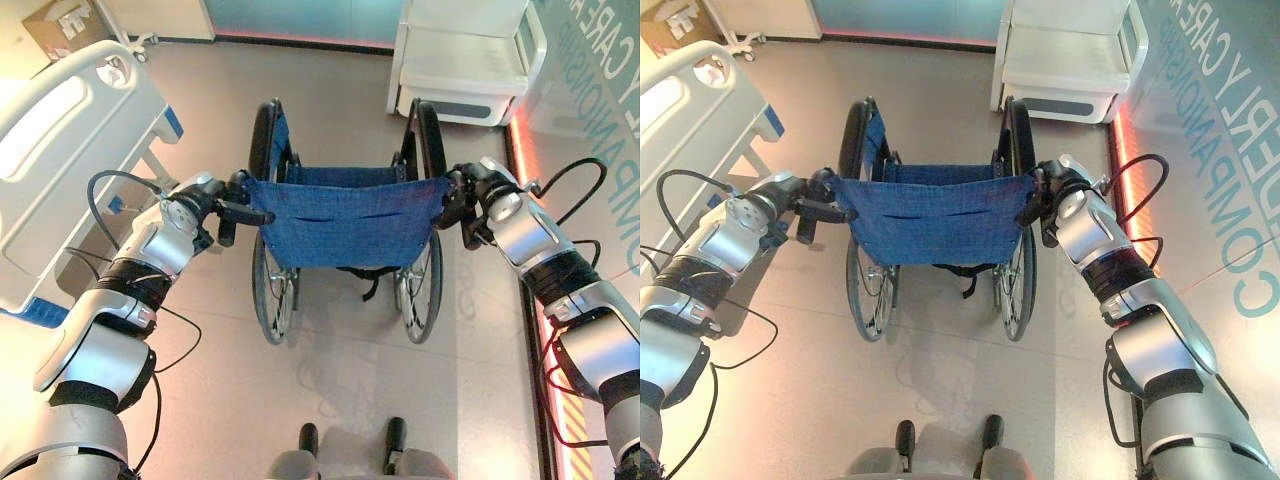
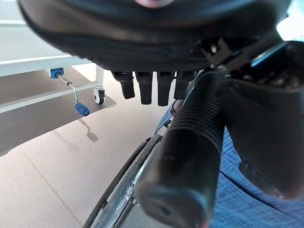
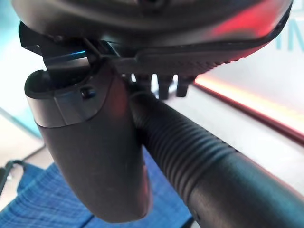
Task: Push the wheelchair next to the bed
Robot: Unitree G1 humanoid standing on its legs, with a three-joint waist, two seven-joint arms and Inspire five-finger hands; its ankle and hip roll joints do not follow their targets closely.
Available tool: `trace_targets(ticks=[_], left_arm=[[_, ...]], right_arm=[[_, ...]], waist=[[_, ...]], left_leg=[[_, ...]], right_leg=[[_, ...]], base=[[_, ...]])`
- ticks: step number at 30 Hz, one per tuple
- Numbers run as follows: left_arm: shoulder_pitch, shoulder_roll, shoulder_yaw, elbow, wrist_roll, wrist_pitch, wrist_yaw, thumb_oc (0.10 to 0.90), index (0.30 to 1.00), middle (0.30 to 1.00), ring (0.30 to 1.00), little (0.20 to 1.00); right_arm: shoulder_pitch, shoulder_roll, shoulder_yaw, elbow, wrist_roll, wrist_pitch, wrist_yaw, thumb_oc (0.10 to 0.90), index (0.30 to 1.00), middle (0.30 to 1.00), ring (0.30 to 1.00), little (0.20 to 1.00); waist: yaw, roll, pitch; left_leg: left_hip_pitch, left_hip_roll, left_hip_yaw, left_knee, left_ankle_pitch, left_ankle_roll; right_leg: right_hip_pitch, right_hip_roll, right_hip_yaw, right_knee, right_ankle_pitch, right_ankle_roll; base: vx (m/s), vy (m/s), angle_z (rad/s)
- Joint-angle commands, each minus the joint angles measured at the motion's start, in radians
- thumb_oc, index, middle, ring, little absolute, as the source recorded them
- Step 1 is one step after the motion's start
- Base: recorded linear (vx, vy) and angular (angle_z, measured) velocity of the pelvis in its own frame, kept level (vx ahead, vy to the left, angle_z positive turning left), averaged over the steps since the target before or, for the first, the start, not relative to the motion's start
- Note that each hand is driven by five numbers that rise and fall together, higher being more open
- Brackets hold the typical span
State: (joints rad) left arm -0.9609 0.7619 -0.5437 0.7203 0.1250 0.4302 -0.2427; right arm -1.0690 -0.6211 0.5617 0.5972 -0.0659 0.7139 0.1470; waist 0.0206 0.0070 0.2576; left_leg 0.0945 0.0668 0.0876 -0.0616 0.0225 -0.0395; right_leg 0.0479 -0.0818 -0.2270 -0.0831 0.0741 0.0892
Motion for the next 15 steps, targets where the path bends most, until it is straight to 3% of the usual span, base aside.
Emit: trace_targets(ticks=[1,5,9,11,15], left_arm=[[-0.028,0.138,-0.065,0.145,0.128,0.044,0.01,0.8,0.9,0.9,0.9,0.9],[-0.036,0.131,-0.078,0.147,0.135,0.039,0.008,0.8,0.9,0.9,0.9,0.9],[-0.037,0.132,-0.09,0.147,0.135,0.024,-0.009,0.8,0.9,0.9,0.9,0.9],[-0.041,0.132,-0.097,0.15,0.128,0.018,-0.008,0.8,0.9,0.9,0.9,0.9],[-0.049,0.116,-0.113,0.157,0.11,0.004,-0.006,0.8,0.9,0.9,0.9,0.9]], right_arm=[[0.0,-0.155,0.068,0.155,-0.131,0.152,0.107,0.8,0.9,0.9,0.9,0.9],[0.011,-0.125,0.062,0.238,-0.056,0.195,0.192,0.8,0.9,0.9,0.9,0.9],[0.046,-0.1,0.045,0.336,-0.017,0.182,0.232,0.8,0.9,0.9,0.9,0.9],[0.05,-0.094,0.042,0.37,-0.007,0.181,0.194,0.8,0.9,0.9,0.9,0.9],[0.05,-0.071,0.017,0.473,0.077,0.143,-0.007,0.8,0.9,0.9,0.9,0.9]], waist=[[-0.002,-0.027,-0.026],[0.002,-0.031,-0.027],[0.007,-0.031,-0.03],[0.009,-0.03,-0.03],[0.013,-0.022,-0.03]], left_leg=[[-0.095,-0.042,0.042,0.104,-0.08,0.039],[-0.095,-0.041,0.042,0.103,-0.08,0.039],[-0.096,-0.041,0.043,0.103,-0.078,0.038],[-0.097,-0.041,0.043,0.101,-0.076,0.039],[-0.096,-0.041,0.042,0.101,-0.075,0.039]], right_leg=[[-0.049,-0.015,0.049,0.131,-0.105,-0.003],[-0.049,-0.015,0.047,0.131,-0.105,-0.005],[-0.049,-0.016,0.045,0.132,-0.104,-0.005],[-0.05,-0.016,0.044,0.131,-0.102,-0.005],[-0.048,-0.018,0.044,0.13,-0.102,-0.004]], base=[[0.0,0.0,0.0],[0.0,0.0,0.0],[0.0,0.0,0.0],[0.0,0.0,0.0],[0.0,0.008,0.0]])
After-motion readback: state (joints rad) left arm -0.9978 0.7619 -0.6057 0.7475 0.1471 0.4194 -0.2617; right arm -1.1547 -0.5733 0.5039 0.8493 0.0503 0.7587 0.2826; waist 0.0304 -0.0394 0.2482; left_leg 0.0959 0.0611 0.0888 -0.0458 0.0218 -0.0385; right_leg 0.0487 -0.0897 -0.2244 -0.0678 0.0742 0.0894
